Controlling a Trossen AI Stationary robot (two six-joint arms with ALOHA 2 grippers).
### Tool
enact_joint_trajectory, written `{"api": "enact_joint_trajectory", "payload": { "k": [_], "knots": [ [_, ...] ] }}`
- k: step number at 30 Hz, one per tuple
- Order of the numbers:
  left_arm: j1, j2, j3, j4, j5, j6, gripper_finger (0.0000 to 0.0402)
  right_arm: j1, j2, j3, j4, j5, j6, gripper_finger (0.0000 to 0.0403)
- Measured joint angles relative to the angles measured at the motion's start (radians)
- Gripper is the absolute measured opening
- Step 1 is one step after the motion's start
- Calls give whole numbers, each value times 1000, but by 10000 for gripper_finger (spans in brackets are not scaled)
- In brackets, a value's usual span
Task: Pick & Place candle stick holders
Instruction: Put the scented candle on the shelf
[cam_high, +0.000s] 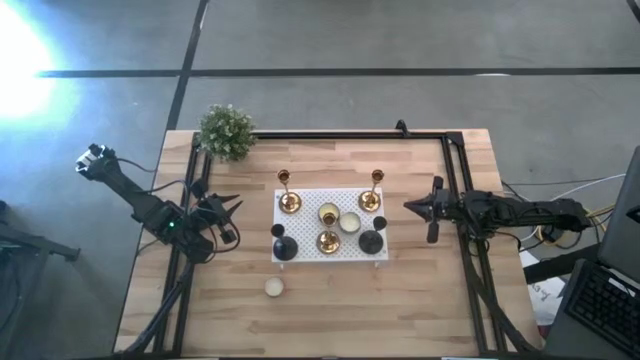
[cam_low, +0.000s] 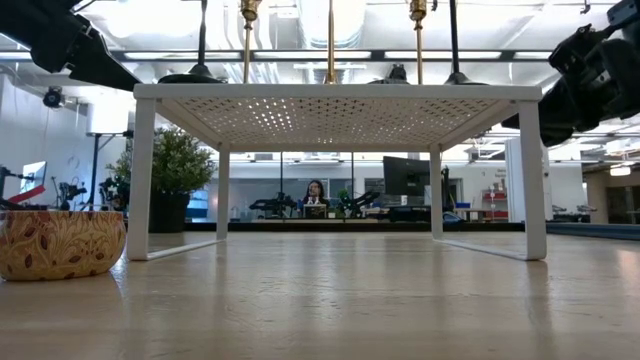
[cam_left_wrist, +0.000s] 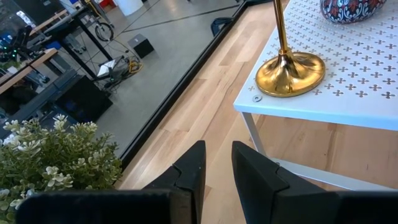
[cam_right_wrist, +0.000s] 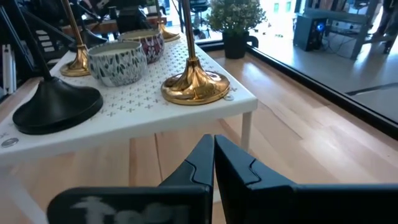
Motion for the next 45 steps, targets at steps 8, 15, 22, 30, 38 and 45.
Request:
{"api": "enact_joint_trajectory", "payload": {
  "k": [8, 15, 22, 30, 38, 45],
  "knots": [
    [0, 0, 0, 0, 0, 0, 83, 0, 0, -2, -1, 0, -2, 8],
    [0, 0, 0, 0, 0, 0, 83, 0, 0, -2, -1, 0, -2, 8],
    [0, 0, 0, 0, 0, 0, 83, 0, 0, -2, -1, 0, -2, 8],
    [0, 0, 0, 0, 0, -7, 83, 1, 0, -2, -1, 0, -2, 9],
    [0, 1, 0, 15, 0, -19, 83, 1, 0, -2, -1, 0, -2, 9],
    [0, 7, 0, 22, -4, -24, 83, 1, 0, -2, -1, 0, -2, 9]
  ]
}}
